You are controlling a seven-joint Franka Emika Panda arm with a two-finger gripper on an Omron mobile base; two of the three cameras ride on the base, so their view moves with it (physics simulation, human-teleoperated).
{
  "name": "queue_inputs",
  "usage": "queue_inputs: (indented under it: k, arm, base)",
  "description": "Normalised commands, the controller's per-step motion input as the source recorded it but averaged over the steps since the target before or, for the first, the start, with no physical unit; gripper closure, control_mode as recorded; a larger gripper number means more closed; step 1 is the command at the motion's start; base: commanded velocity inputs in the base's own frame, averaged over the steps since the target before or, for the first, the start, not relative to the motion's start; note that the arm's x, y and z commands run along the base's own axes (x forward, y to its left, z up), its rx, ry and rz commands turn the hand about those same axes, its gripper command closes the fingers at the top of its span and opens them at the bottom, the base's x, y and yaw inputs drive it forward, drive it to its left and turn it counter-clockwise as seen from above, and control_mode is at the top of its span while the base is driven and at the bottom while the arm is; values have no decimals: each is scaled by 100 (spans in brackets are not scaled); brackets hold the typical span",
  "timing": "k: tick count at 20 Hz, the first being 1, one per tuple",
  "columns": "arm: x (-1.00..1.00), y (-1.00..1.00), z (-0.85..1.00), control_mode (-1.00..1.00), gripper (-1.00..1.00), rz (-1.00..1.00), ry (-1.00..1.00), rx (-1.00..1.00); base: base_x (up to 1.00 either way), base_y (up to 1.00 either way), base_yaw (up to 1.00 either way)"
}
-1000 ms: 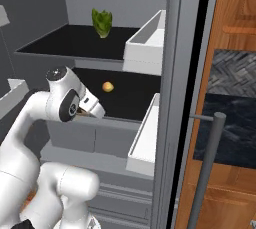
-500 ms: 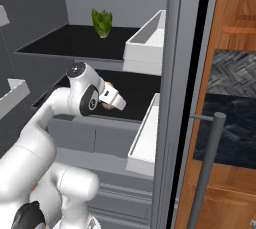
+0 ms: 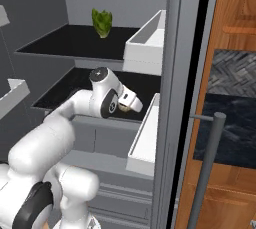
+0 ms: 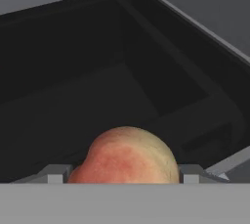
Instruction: Place the peach in the correct fridge rack based on whether it is a fruit or vegetable. Finally, close the fridge door.
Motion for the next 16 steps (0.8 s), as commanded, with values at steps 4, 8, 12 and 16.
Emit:
queue_inputs:
  k: [4, 8, 12, 16]
  arm:
    - [74, -27, -5, -100, 100, 0, 2, 0]
    - [91, -2, -2, -100, 100, 0, 0, -1]
    - [77, -2, -11, -100, -100, 0, 0, -2]
    - [16, 0, 0, -100, -100, -3, 0, 0]
  base:
    - [0, 0, 0]
    - [0, 0, 0]
    - [0, 0, 0]
    - [0, 0, 0]
